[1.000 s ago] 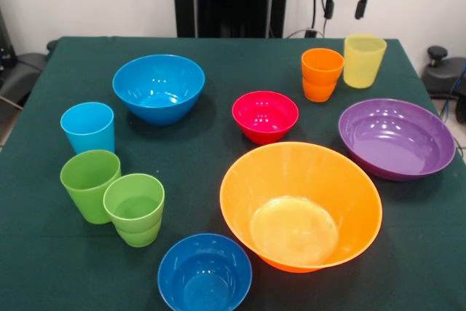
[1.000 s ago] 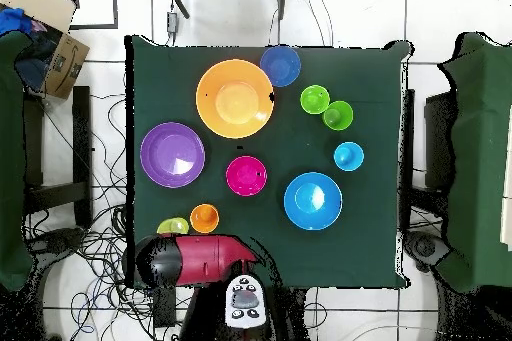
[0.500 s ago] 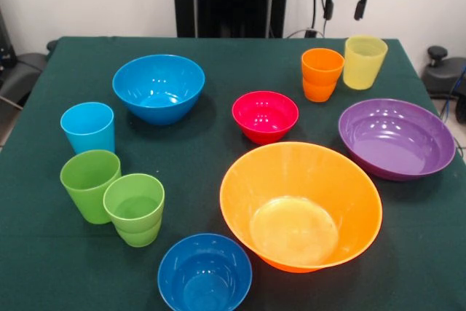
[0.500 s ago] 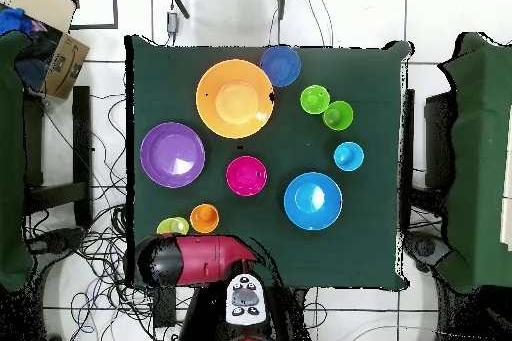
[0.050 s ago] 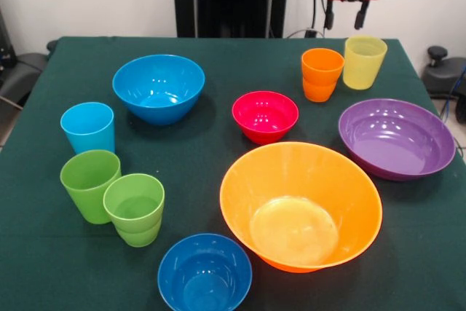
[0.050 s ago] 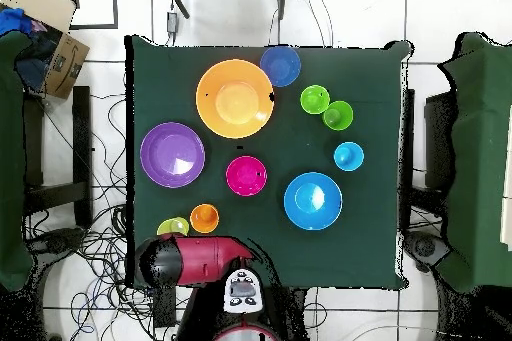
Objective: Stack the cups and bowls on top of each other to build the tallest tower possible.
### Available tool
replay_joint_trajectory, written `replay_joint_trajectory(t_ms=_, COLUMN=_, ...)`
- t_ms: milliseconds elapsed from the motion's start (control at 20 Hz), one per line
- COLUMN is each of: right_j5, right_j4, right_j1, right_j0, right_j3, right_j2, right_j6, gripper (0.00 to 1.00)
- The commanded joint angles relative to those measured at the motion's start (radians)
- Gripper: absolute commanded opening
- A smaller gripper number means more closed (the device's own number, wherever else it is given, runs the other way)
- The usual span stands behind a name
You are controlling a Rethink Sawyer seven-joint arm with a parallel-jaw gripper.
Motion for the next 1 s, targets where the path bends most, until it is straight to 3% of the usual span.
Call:
replay_joint_trajectory(t_ms=50, right_j5=-0.079, right_j4=0.023, right_j1=0.069, right_j0=0.008, right_j3=-0.014, right_j2=0.053, right_j6=0.174, gripper=1.00)
replay_joint_trajectory(t_ms=1000, right_j5=-0.188, right_j4=0.032, right_j1=0.178, right_j0=0.071, right_j3=-0.055, right_j2=0.010, right_j6=0.201, gripper=1.00)
